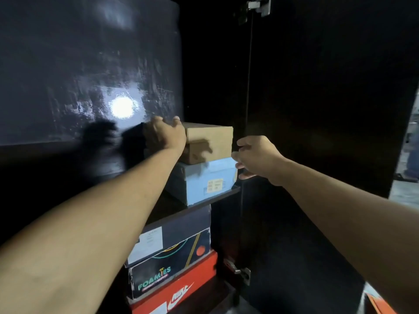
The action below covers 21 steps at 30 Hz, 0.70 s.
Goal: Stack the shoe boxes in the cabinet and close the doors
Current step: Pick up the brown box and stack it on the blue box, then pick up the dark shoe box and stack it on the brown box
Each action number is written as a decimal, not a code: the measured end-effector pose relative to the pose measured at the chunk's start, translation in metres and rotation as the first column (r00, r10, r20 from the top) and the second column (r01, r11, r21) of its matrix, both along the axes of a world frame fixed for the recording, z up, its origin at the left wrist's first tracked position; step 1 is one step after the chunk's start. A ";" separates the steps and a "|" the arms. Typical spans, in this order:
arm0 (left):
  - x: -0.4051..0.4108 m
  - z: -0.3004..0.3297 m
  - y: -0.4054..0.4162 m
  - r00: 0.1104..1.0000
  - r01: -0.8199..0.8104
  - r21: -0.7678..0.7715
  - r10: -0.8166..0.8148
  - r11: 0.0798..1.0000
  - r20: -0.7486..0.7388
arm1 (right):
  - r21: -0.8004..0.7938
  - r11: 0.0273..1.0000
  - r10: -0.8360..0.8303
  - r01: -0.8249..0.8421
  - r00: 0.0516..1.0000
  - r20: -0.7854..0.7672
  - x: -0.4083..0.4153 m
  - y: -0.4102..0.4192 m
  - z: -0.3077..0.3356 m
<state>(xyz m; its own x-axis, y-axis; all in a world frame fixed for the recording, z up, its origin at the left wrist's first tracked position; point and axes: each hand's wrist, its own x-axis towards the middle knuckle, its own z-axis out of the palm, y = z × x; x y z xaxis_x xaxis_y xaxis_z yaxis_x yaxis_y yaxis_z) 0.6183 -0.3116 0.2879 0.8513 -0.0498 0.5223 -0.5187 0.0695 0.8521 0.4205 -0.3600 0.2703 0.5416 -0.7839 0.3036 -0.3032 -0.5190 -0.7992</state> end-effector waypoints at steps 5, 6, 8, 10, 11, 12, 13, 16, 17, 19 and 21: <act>-0.079 -0.019 0.006 0.970 0.054 0.087 -0.073 0.995 0.231 | 0.034 0.997 -0.071 0.073 0.997 -0.042 -0.078 0.022 -0.010; -0.097 -0.025 0.008 0.961 0.109 0.152 -0.143 0.982 0.237 | 0.050 0.995 -0.089 0.092 0.994 -0.059 -0.095 0.025 -0.014; -0.131 -0.039 0.011 0.914 0.284 0.306 -0.353 0.909 0.200 | 0.071 0.989 -0.120 0.127 0.988 -0.100 -0.131 0.033 -0.024; -0.167 -0.054 0.016 0.813 0.452 0.489 -0.570 0.746 0.120 | 0.081 0.980 -0.168 0.179 0.977 -0.129 -0.168 0.043 -0.037; -0.185 -0.062 0.019 0.751 0.504 0.582 -0.657 0.638 0.069 | 0.086 0.974 -0.196 0.211 0.969 -0.150 -0.187 0.048 -0.045; -0.204 -0.072 0.022 0.688 0.543 0.657 -0.726 0.523 0.009 | 0.097 0.965 -0.225 0.246 0.957 -0.182 -0.207 0.054 -0.055; -0.222 -0.082 0.024 0.627 0.574 0.710 -0.777 0.408 -0.060 | 0.108 0.954 -0.253 0.280 0.943 -0.216 -0.226 0.060 -0.064; -0.279 -0.117 0.035 0.456 0.630 0.769 -0.854 0.112 -0.249 | 0.169 0.902 -0.348 0.398 0.899 -0.265 -0.286 0.074 -0.101; -0.298 -0.131 0.037 0.410 0.638 0.769 -0.862 0.037 -0.299 | 0.188 0.882 -0.367 0.432 0.881 -0.299 -0.307 0.079 -0.115; -0.331 -0.162 0.039 0.336 0.647 0.758 -0.864 -0.078 -0.376 | 0.180 0.854 -0.375 0.488 0.817 -0.437 -0.346 0.083 -0.149; -0.365 -0.199 0.036 0.282 0.630 0.757 -0.858 -0.172 -0.429 | 0.226 0.791 -0.386 0.569 0.750 -0.537 -0.389 0.085 -0.192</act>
